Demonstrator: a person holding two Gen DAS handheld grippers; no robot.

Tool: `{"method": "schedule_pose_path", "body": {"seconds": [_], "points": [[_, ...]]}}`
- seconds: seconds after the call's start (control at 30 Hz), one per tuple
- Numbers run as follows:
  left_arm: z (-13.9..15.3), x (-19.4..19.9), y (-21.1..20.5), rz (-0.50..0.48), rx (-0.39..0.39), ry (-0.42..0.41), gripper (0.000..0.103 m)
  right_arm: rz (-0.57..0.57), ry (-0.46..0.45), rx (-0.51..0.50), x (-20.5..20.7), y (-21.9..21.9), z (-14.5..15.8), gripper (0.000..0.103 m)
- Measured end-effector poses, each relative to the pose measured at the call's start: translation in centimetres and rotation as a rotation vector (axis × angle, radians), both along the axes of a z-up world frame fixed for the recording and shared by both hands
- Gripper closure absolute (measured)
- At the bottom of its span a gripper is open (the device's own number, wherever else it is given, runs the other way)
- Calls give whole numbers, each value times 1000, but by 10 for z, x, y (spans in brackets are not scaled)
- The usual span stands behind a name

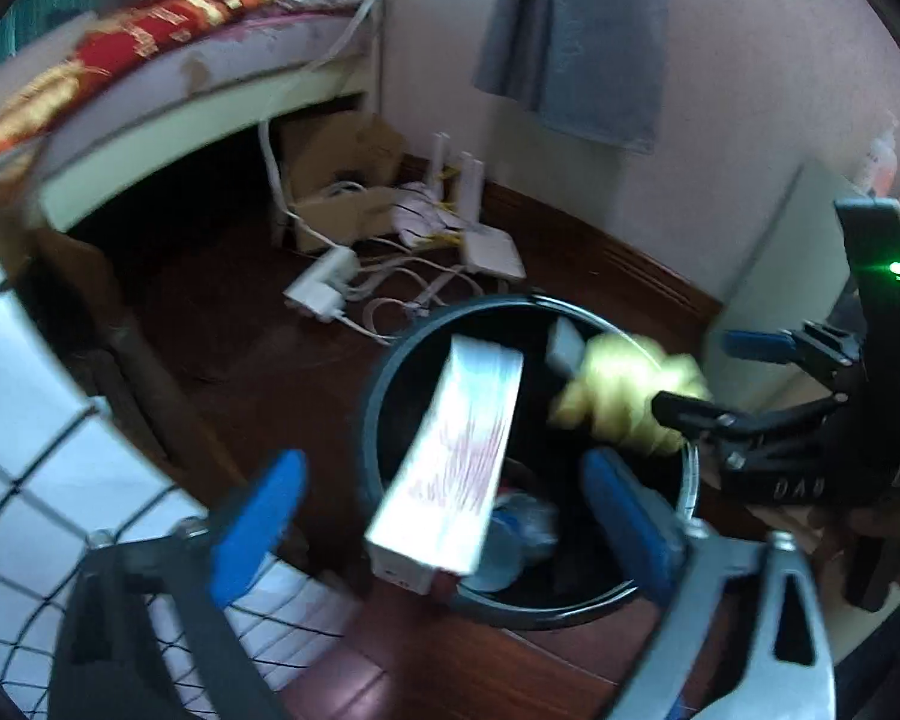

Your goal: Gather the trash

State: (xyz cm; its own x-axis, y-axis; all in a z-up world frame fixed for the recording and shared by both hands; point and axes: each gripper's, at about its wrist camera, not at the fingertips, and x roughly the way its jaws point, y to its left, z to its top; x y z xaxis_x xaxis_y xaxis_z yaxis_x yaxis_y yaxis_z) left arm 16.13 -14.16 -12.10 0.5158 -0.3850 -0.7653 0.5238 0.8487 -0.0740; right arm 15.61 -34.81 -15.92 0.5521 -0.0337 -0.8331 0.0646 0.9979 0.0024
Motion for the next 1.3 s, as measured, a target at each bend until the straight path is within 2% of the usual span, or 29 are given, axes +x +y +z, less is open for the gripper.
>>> {"method": "schedule_pose_path", "body": {"seconds": [0.07, 0.23, 0.73, 1.3], "points": [[0, -2, 4, 16, 24, -9, 2, -30, 31, -17, -1, -5, -4, 0], [1, -3, 12, 58, 31, -14, 2, -45, 15, -37, -6, -4, 5, 0], [24, -8, 17, 61, 44, -79, 2, -20, -46, -38, -15, 11, 37, 0], [77, -28, 48, 131, 27, -178, 2, 24, -190, -47, -26, 40, 99, 0]]}}
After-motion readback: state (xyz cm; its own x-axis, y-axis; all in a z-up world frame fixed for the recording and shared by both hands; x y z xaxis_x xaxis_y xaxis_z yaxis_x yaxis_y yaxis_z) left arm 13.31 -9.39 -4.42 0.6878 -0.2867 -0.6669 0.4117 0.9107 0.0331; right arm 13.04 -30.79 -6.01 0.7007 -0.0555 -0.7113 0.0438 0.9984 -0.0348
